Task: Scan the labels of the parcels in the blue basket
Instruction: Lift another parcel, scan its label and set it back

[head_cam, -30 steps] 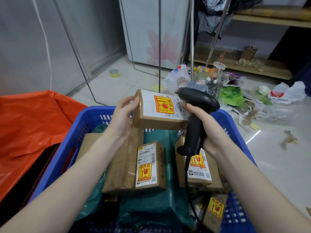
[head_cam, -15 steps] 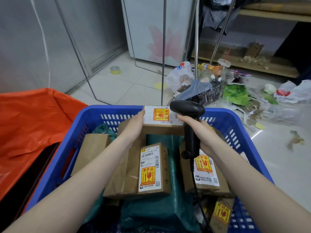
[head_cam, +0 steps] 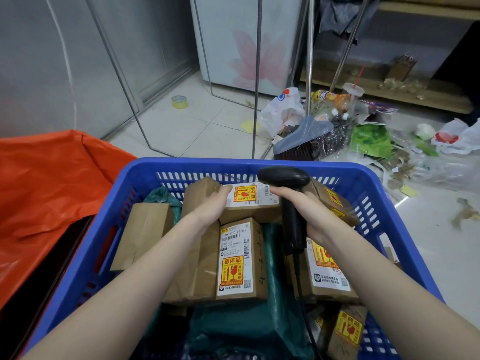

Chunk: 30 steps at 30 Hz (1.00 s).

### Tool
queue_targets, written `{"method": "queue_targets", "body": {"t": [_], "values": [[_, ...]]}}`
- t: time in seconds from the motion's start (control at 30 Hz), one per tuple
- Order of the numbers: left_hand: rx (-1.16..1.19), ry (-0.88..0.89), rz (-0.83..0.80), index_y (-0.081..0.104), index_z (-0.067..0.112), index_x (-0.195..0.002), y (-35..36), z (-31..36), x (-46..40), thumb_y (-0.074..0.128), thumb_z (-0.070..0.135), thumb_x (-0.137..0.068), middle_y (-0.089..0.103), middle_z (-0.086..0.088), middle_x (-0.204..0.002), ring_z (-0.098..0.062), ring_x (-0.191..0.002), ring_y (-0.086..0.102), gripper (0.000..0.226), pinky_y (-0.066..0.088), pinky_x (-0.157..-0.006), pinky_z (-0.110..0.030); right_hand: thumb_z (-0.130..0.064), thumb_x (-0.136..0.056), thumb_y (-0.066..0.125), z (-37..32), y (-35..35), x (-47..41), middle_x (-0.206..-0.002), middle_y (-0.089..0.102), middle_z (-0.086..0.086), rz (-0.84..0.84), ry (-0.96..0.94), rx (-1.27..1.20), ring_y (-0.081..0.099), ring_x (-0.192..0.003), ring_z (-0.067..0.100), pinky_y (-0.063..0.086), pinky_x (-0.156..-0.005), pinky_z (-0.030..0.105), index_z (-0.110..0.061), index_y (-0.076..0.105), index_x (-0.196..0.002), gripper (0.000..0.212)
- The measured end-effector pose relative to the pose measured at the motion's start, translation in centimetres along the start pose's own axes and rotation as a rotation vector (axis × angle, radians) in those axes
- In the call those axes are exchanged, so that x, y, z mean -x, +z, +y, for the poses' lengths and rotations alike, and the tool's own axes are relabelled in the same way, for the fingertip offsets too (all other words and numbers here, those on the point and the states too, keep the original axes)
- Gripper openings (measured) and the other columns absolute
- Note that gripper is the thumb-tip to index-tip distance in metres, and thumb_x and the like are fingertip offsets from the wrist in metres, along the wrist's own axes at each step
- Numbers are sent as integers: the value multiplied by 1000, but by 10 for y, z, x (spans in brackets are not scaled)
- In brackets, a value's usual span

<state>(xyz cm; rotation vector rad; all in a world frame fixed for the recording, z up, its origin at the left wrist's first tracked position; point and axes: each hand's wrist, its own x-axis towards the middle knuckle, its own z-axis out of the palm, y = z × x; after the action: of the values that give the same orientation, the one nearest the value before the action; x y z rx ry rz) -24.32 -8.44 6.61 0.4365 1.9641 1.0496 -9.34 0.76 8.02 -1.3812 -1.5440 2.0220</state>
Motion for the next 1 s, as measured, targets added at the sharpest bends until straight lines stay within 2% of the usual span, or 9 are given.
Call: {"method": "queue_targets", "body": {"t": [0.07,0.13,0.3,0.37,0.43,0.53,0.63,0.83,1.0], "values": [[6,19,6,39,23,-122,-1,2,2,38,39,-98,45,0,-114,-20,-122,44,29,32,-111,-38,-48,-71,75,1,0,0,-121,66,5,0,1,4,58,-114,27,44,-103,48,-20,58,-127,65],[12,53,-5,42,25,-112,-2,4,0,39,39,-98,52,0,-114,-18,-117,49,20,34,-110,-41,-43,-77,72,-1,-1,1,-119,68,5,3,-12,-3,59,-114,26,43,-104,48,-20,60,-123,53],[-63,123,148,48,28,-78,-10,7,-12,47,48,-90,62,6,-89,-19,-96,62,23,48,-95,-46,-37,-83,69,-8,-4,5,-113,70,5,19,-45,-36,61,-110,26,44,-102,47,-22,62,-109,31],[-48,134,127,52,27,-84,-12,13,-8,42,47,-93,59,8,-93,-16,-93,59,24,47,-95,-41,-37,-84,69,-14,-5,10,-108,70,5,39,-69,-47,63,-108,26,46,-101,47,-22,62,-103,25],[-10,146,97,53,26,-108,-14,20,1,39,48,-94,58,7,-104,-12,-95,57,29,44,-97,-38,-41,-82,70,-21,-9,15,-103,70,8,65,-85,-29,66,-102,28,50,-96,49,-17,62,-111,38],[-31,250,102,49,25,-124,-12,31,19,35,47,-95,56,5,-124,-14,-110,55,39,42,-101,-41,-41,-83,69,-36,-20,32,-78,68,11,31,-116,-58,68,-61,24,58,-64,36,-11,62,-115,45],[-12,350,108,44,24,-132,-1,38,44,36,43,-96,49,8,-125,2,-91,50,41,41,-70,-18,-38,-81,71,-53,-38,55,-58,54,6,37,-153,-134,50,-41,20,45,-44,27,-5,59,-111,45],[-99,529,22,44,25,-133,46,55,93,50,37,-93,45,8,-134,-4,-116,43,43,34,-76,-12,-28,-79,68,-75,-99,111,-64,51,8,127,-274,-134,46,-35,18,41,-39,25,-10,42,-108,43],[-194,650,-72,45,31,-119,94,72,114,54,35,-91,46,7,-127,-6,-117,46,30,34,-84,-17,-8,-79,61,-71,-164,157,-69,48,9,328,-377,-135,49,-35,17,44,-41,26,-13,40,-103,32]]}}
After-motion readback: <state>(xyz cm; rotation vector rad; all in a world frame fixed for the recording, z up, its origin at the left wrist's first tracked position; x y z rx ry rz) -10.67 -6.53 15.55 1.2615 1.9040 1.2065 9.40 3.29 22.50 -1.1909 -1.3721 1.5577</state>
